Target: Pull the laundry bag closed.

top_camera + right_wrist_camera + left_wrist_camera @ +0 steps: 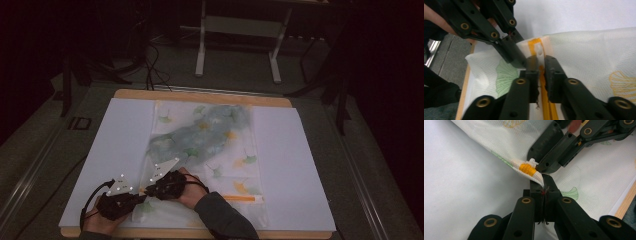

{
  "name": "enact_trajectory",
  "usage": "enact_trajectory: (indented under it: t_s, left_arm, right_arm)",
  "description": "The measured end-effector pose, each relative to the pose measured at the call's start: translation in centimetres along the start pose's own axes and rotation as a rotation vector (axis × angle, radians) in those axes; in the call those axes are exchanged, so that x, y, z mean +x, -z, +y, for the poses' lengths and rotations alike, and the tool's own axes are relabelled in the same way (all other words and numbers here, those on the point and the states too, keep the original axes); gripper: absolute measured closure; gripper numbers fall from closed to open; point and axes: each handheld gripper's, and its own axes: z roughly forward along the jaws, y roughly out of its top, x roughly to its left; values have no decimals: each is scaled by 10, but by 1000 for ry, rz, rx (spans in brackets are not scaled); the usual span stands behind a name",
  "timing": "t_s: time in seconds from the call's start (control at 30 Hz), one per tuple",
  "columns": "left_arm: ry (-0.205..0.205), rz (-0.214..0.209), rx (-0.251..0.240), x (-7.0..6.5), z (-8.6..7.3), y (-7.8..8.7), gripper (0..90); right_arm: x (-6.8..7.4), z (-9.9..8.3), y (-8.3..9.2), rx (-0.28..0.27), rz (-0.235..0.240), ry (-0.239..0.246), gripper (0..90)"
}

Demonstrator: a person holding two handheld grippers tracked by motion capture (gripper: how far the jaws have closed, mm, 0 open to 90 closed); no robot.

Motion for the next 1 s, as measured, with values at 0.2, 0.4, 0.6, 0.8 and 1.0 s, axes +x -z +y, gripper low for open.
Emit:
enact_trajectory:
  t_s: [0.2,0.4,0.6,0.8,1.0]
  left_arm:
    - [1,-1,2,1,0,0,884]
    - [6,-17,1,1,0,1,886]
    - [21,-33,-13,2,0,2,887]
    - [29,-42,-23,3,0,3,887]
    - [39,-49,-39,4,-1,5,887]
  right_arm:
    - [1,1,-1,6,-5,9,850]
    - [2,0,1,26,-14,30,856]
    - [3,-1,1,37,-26,42,860]
    - [5,-2,2,57,-42,59,865]
    - [6,-3,3,56,-55,68,900]
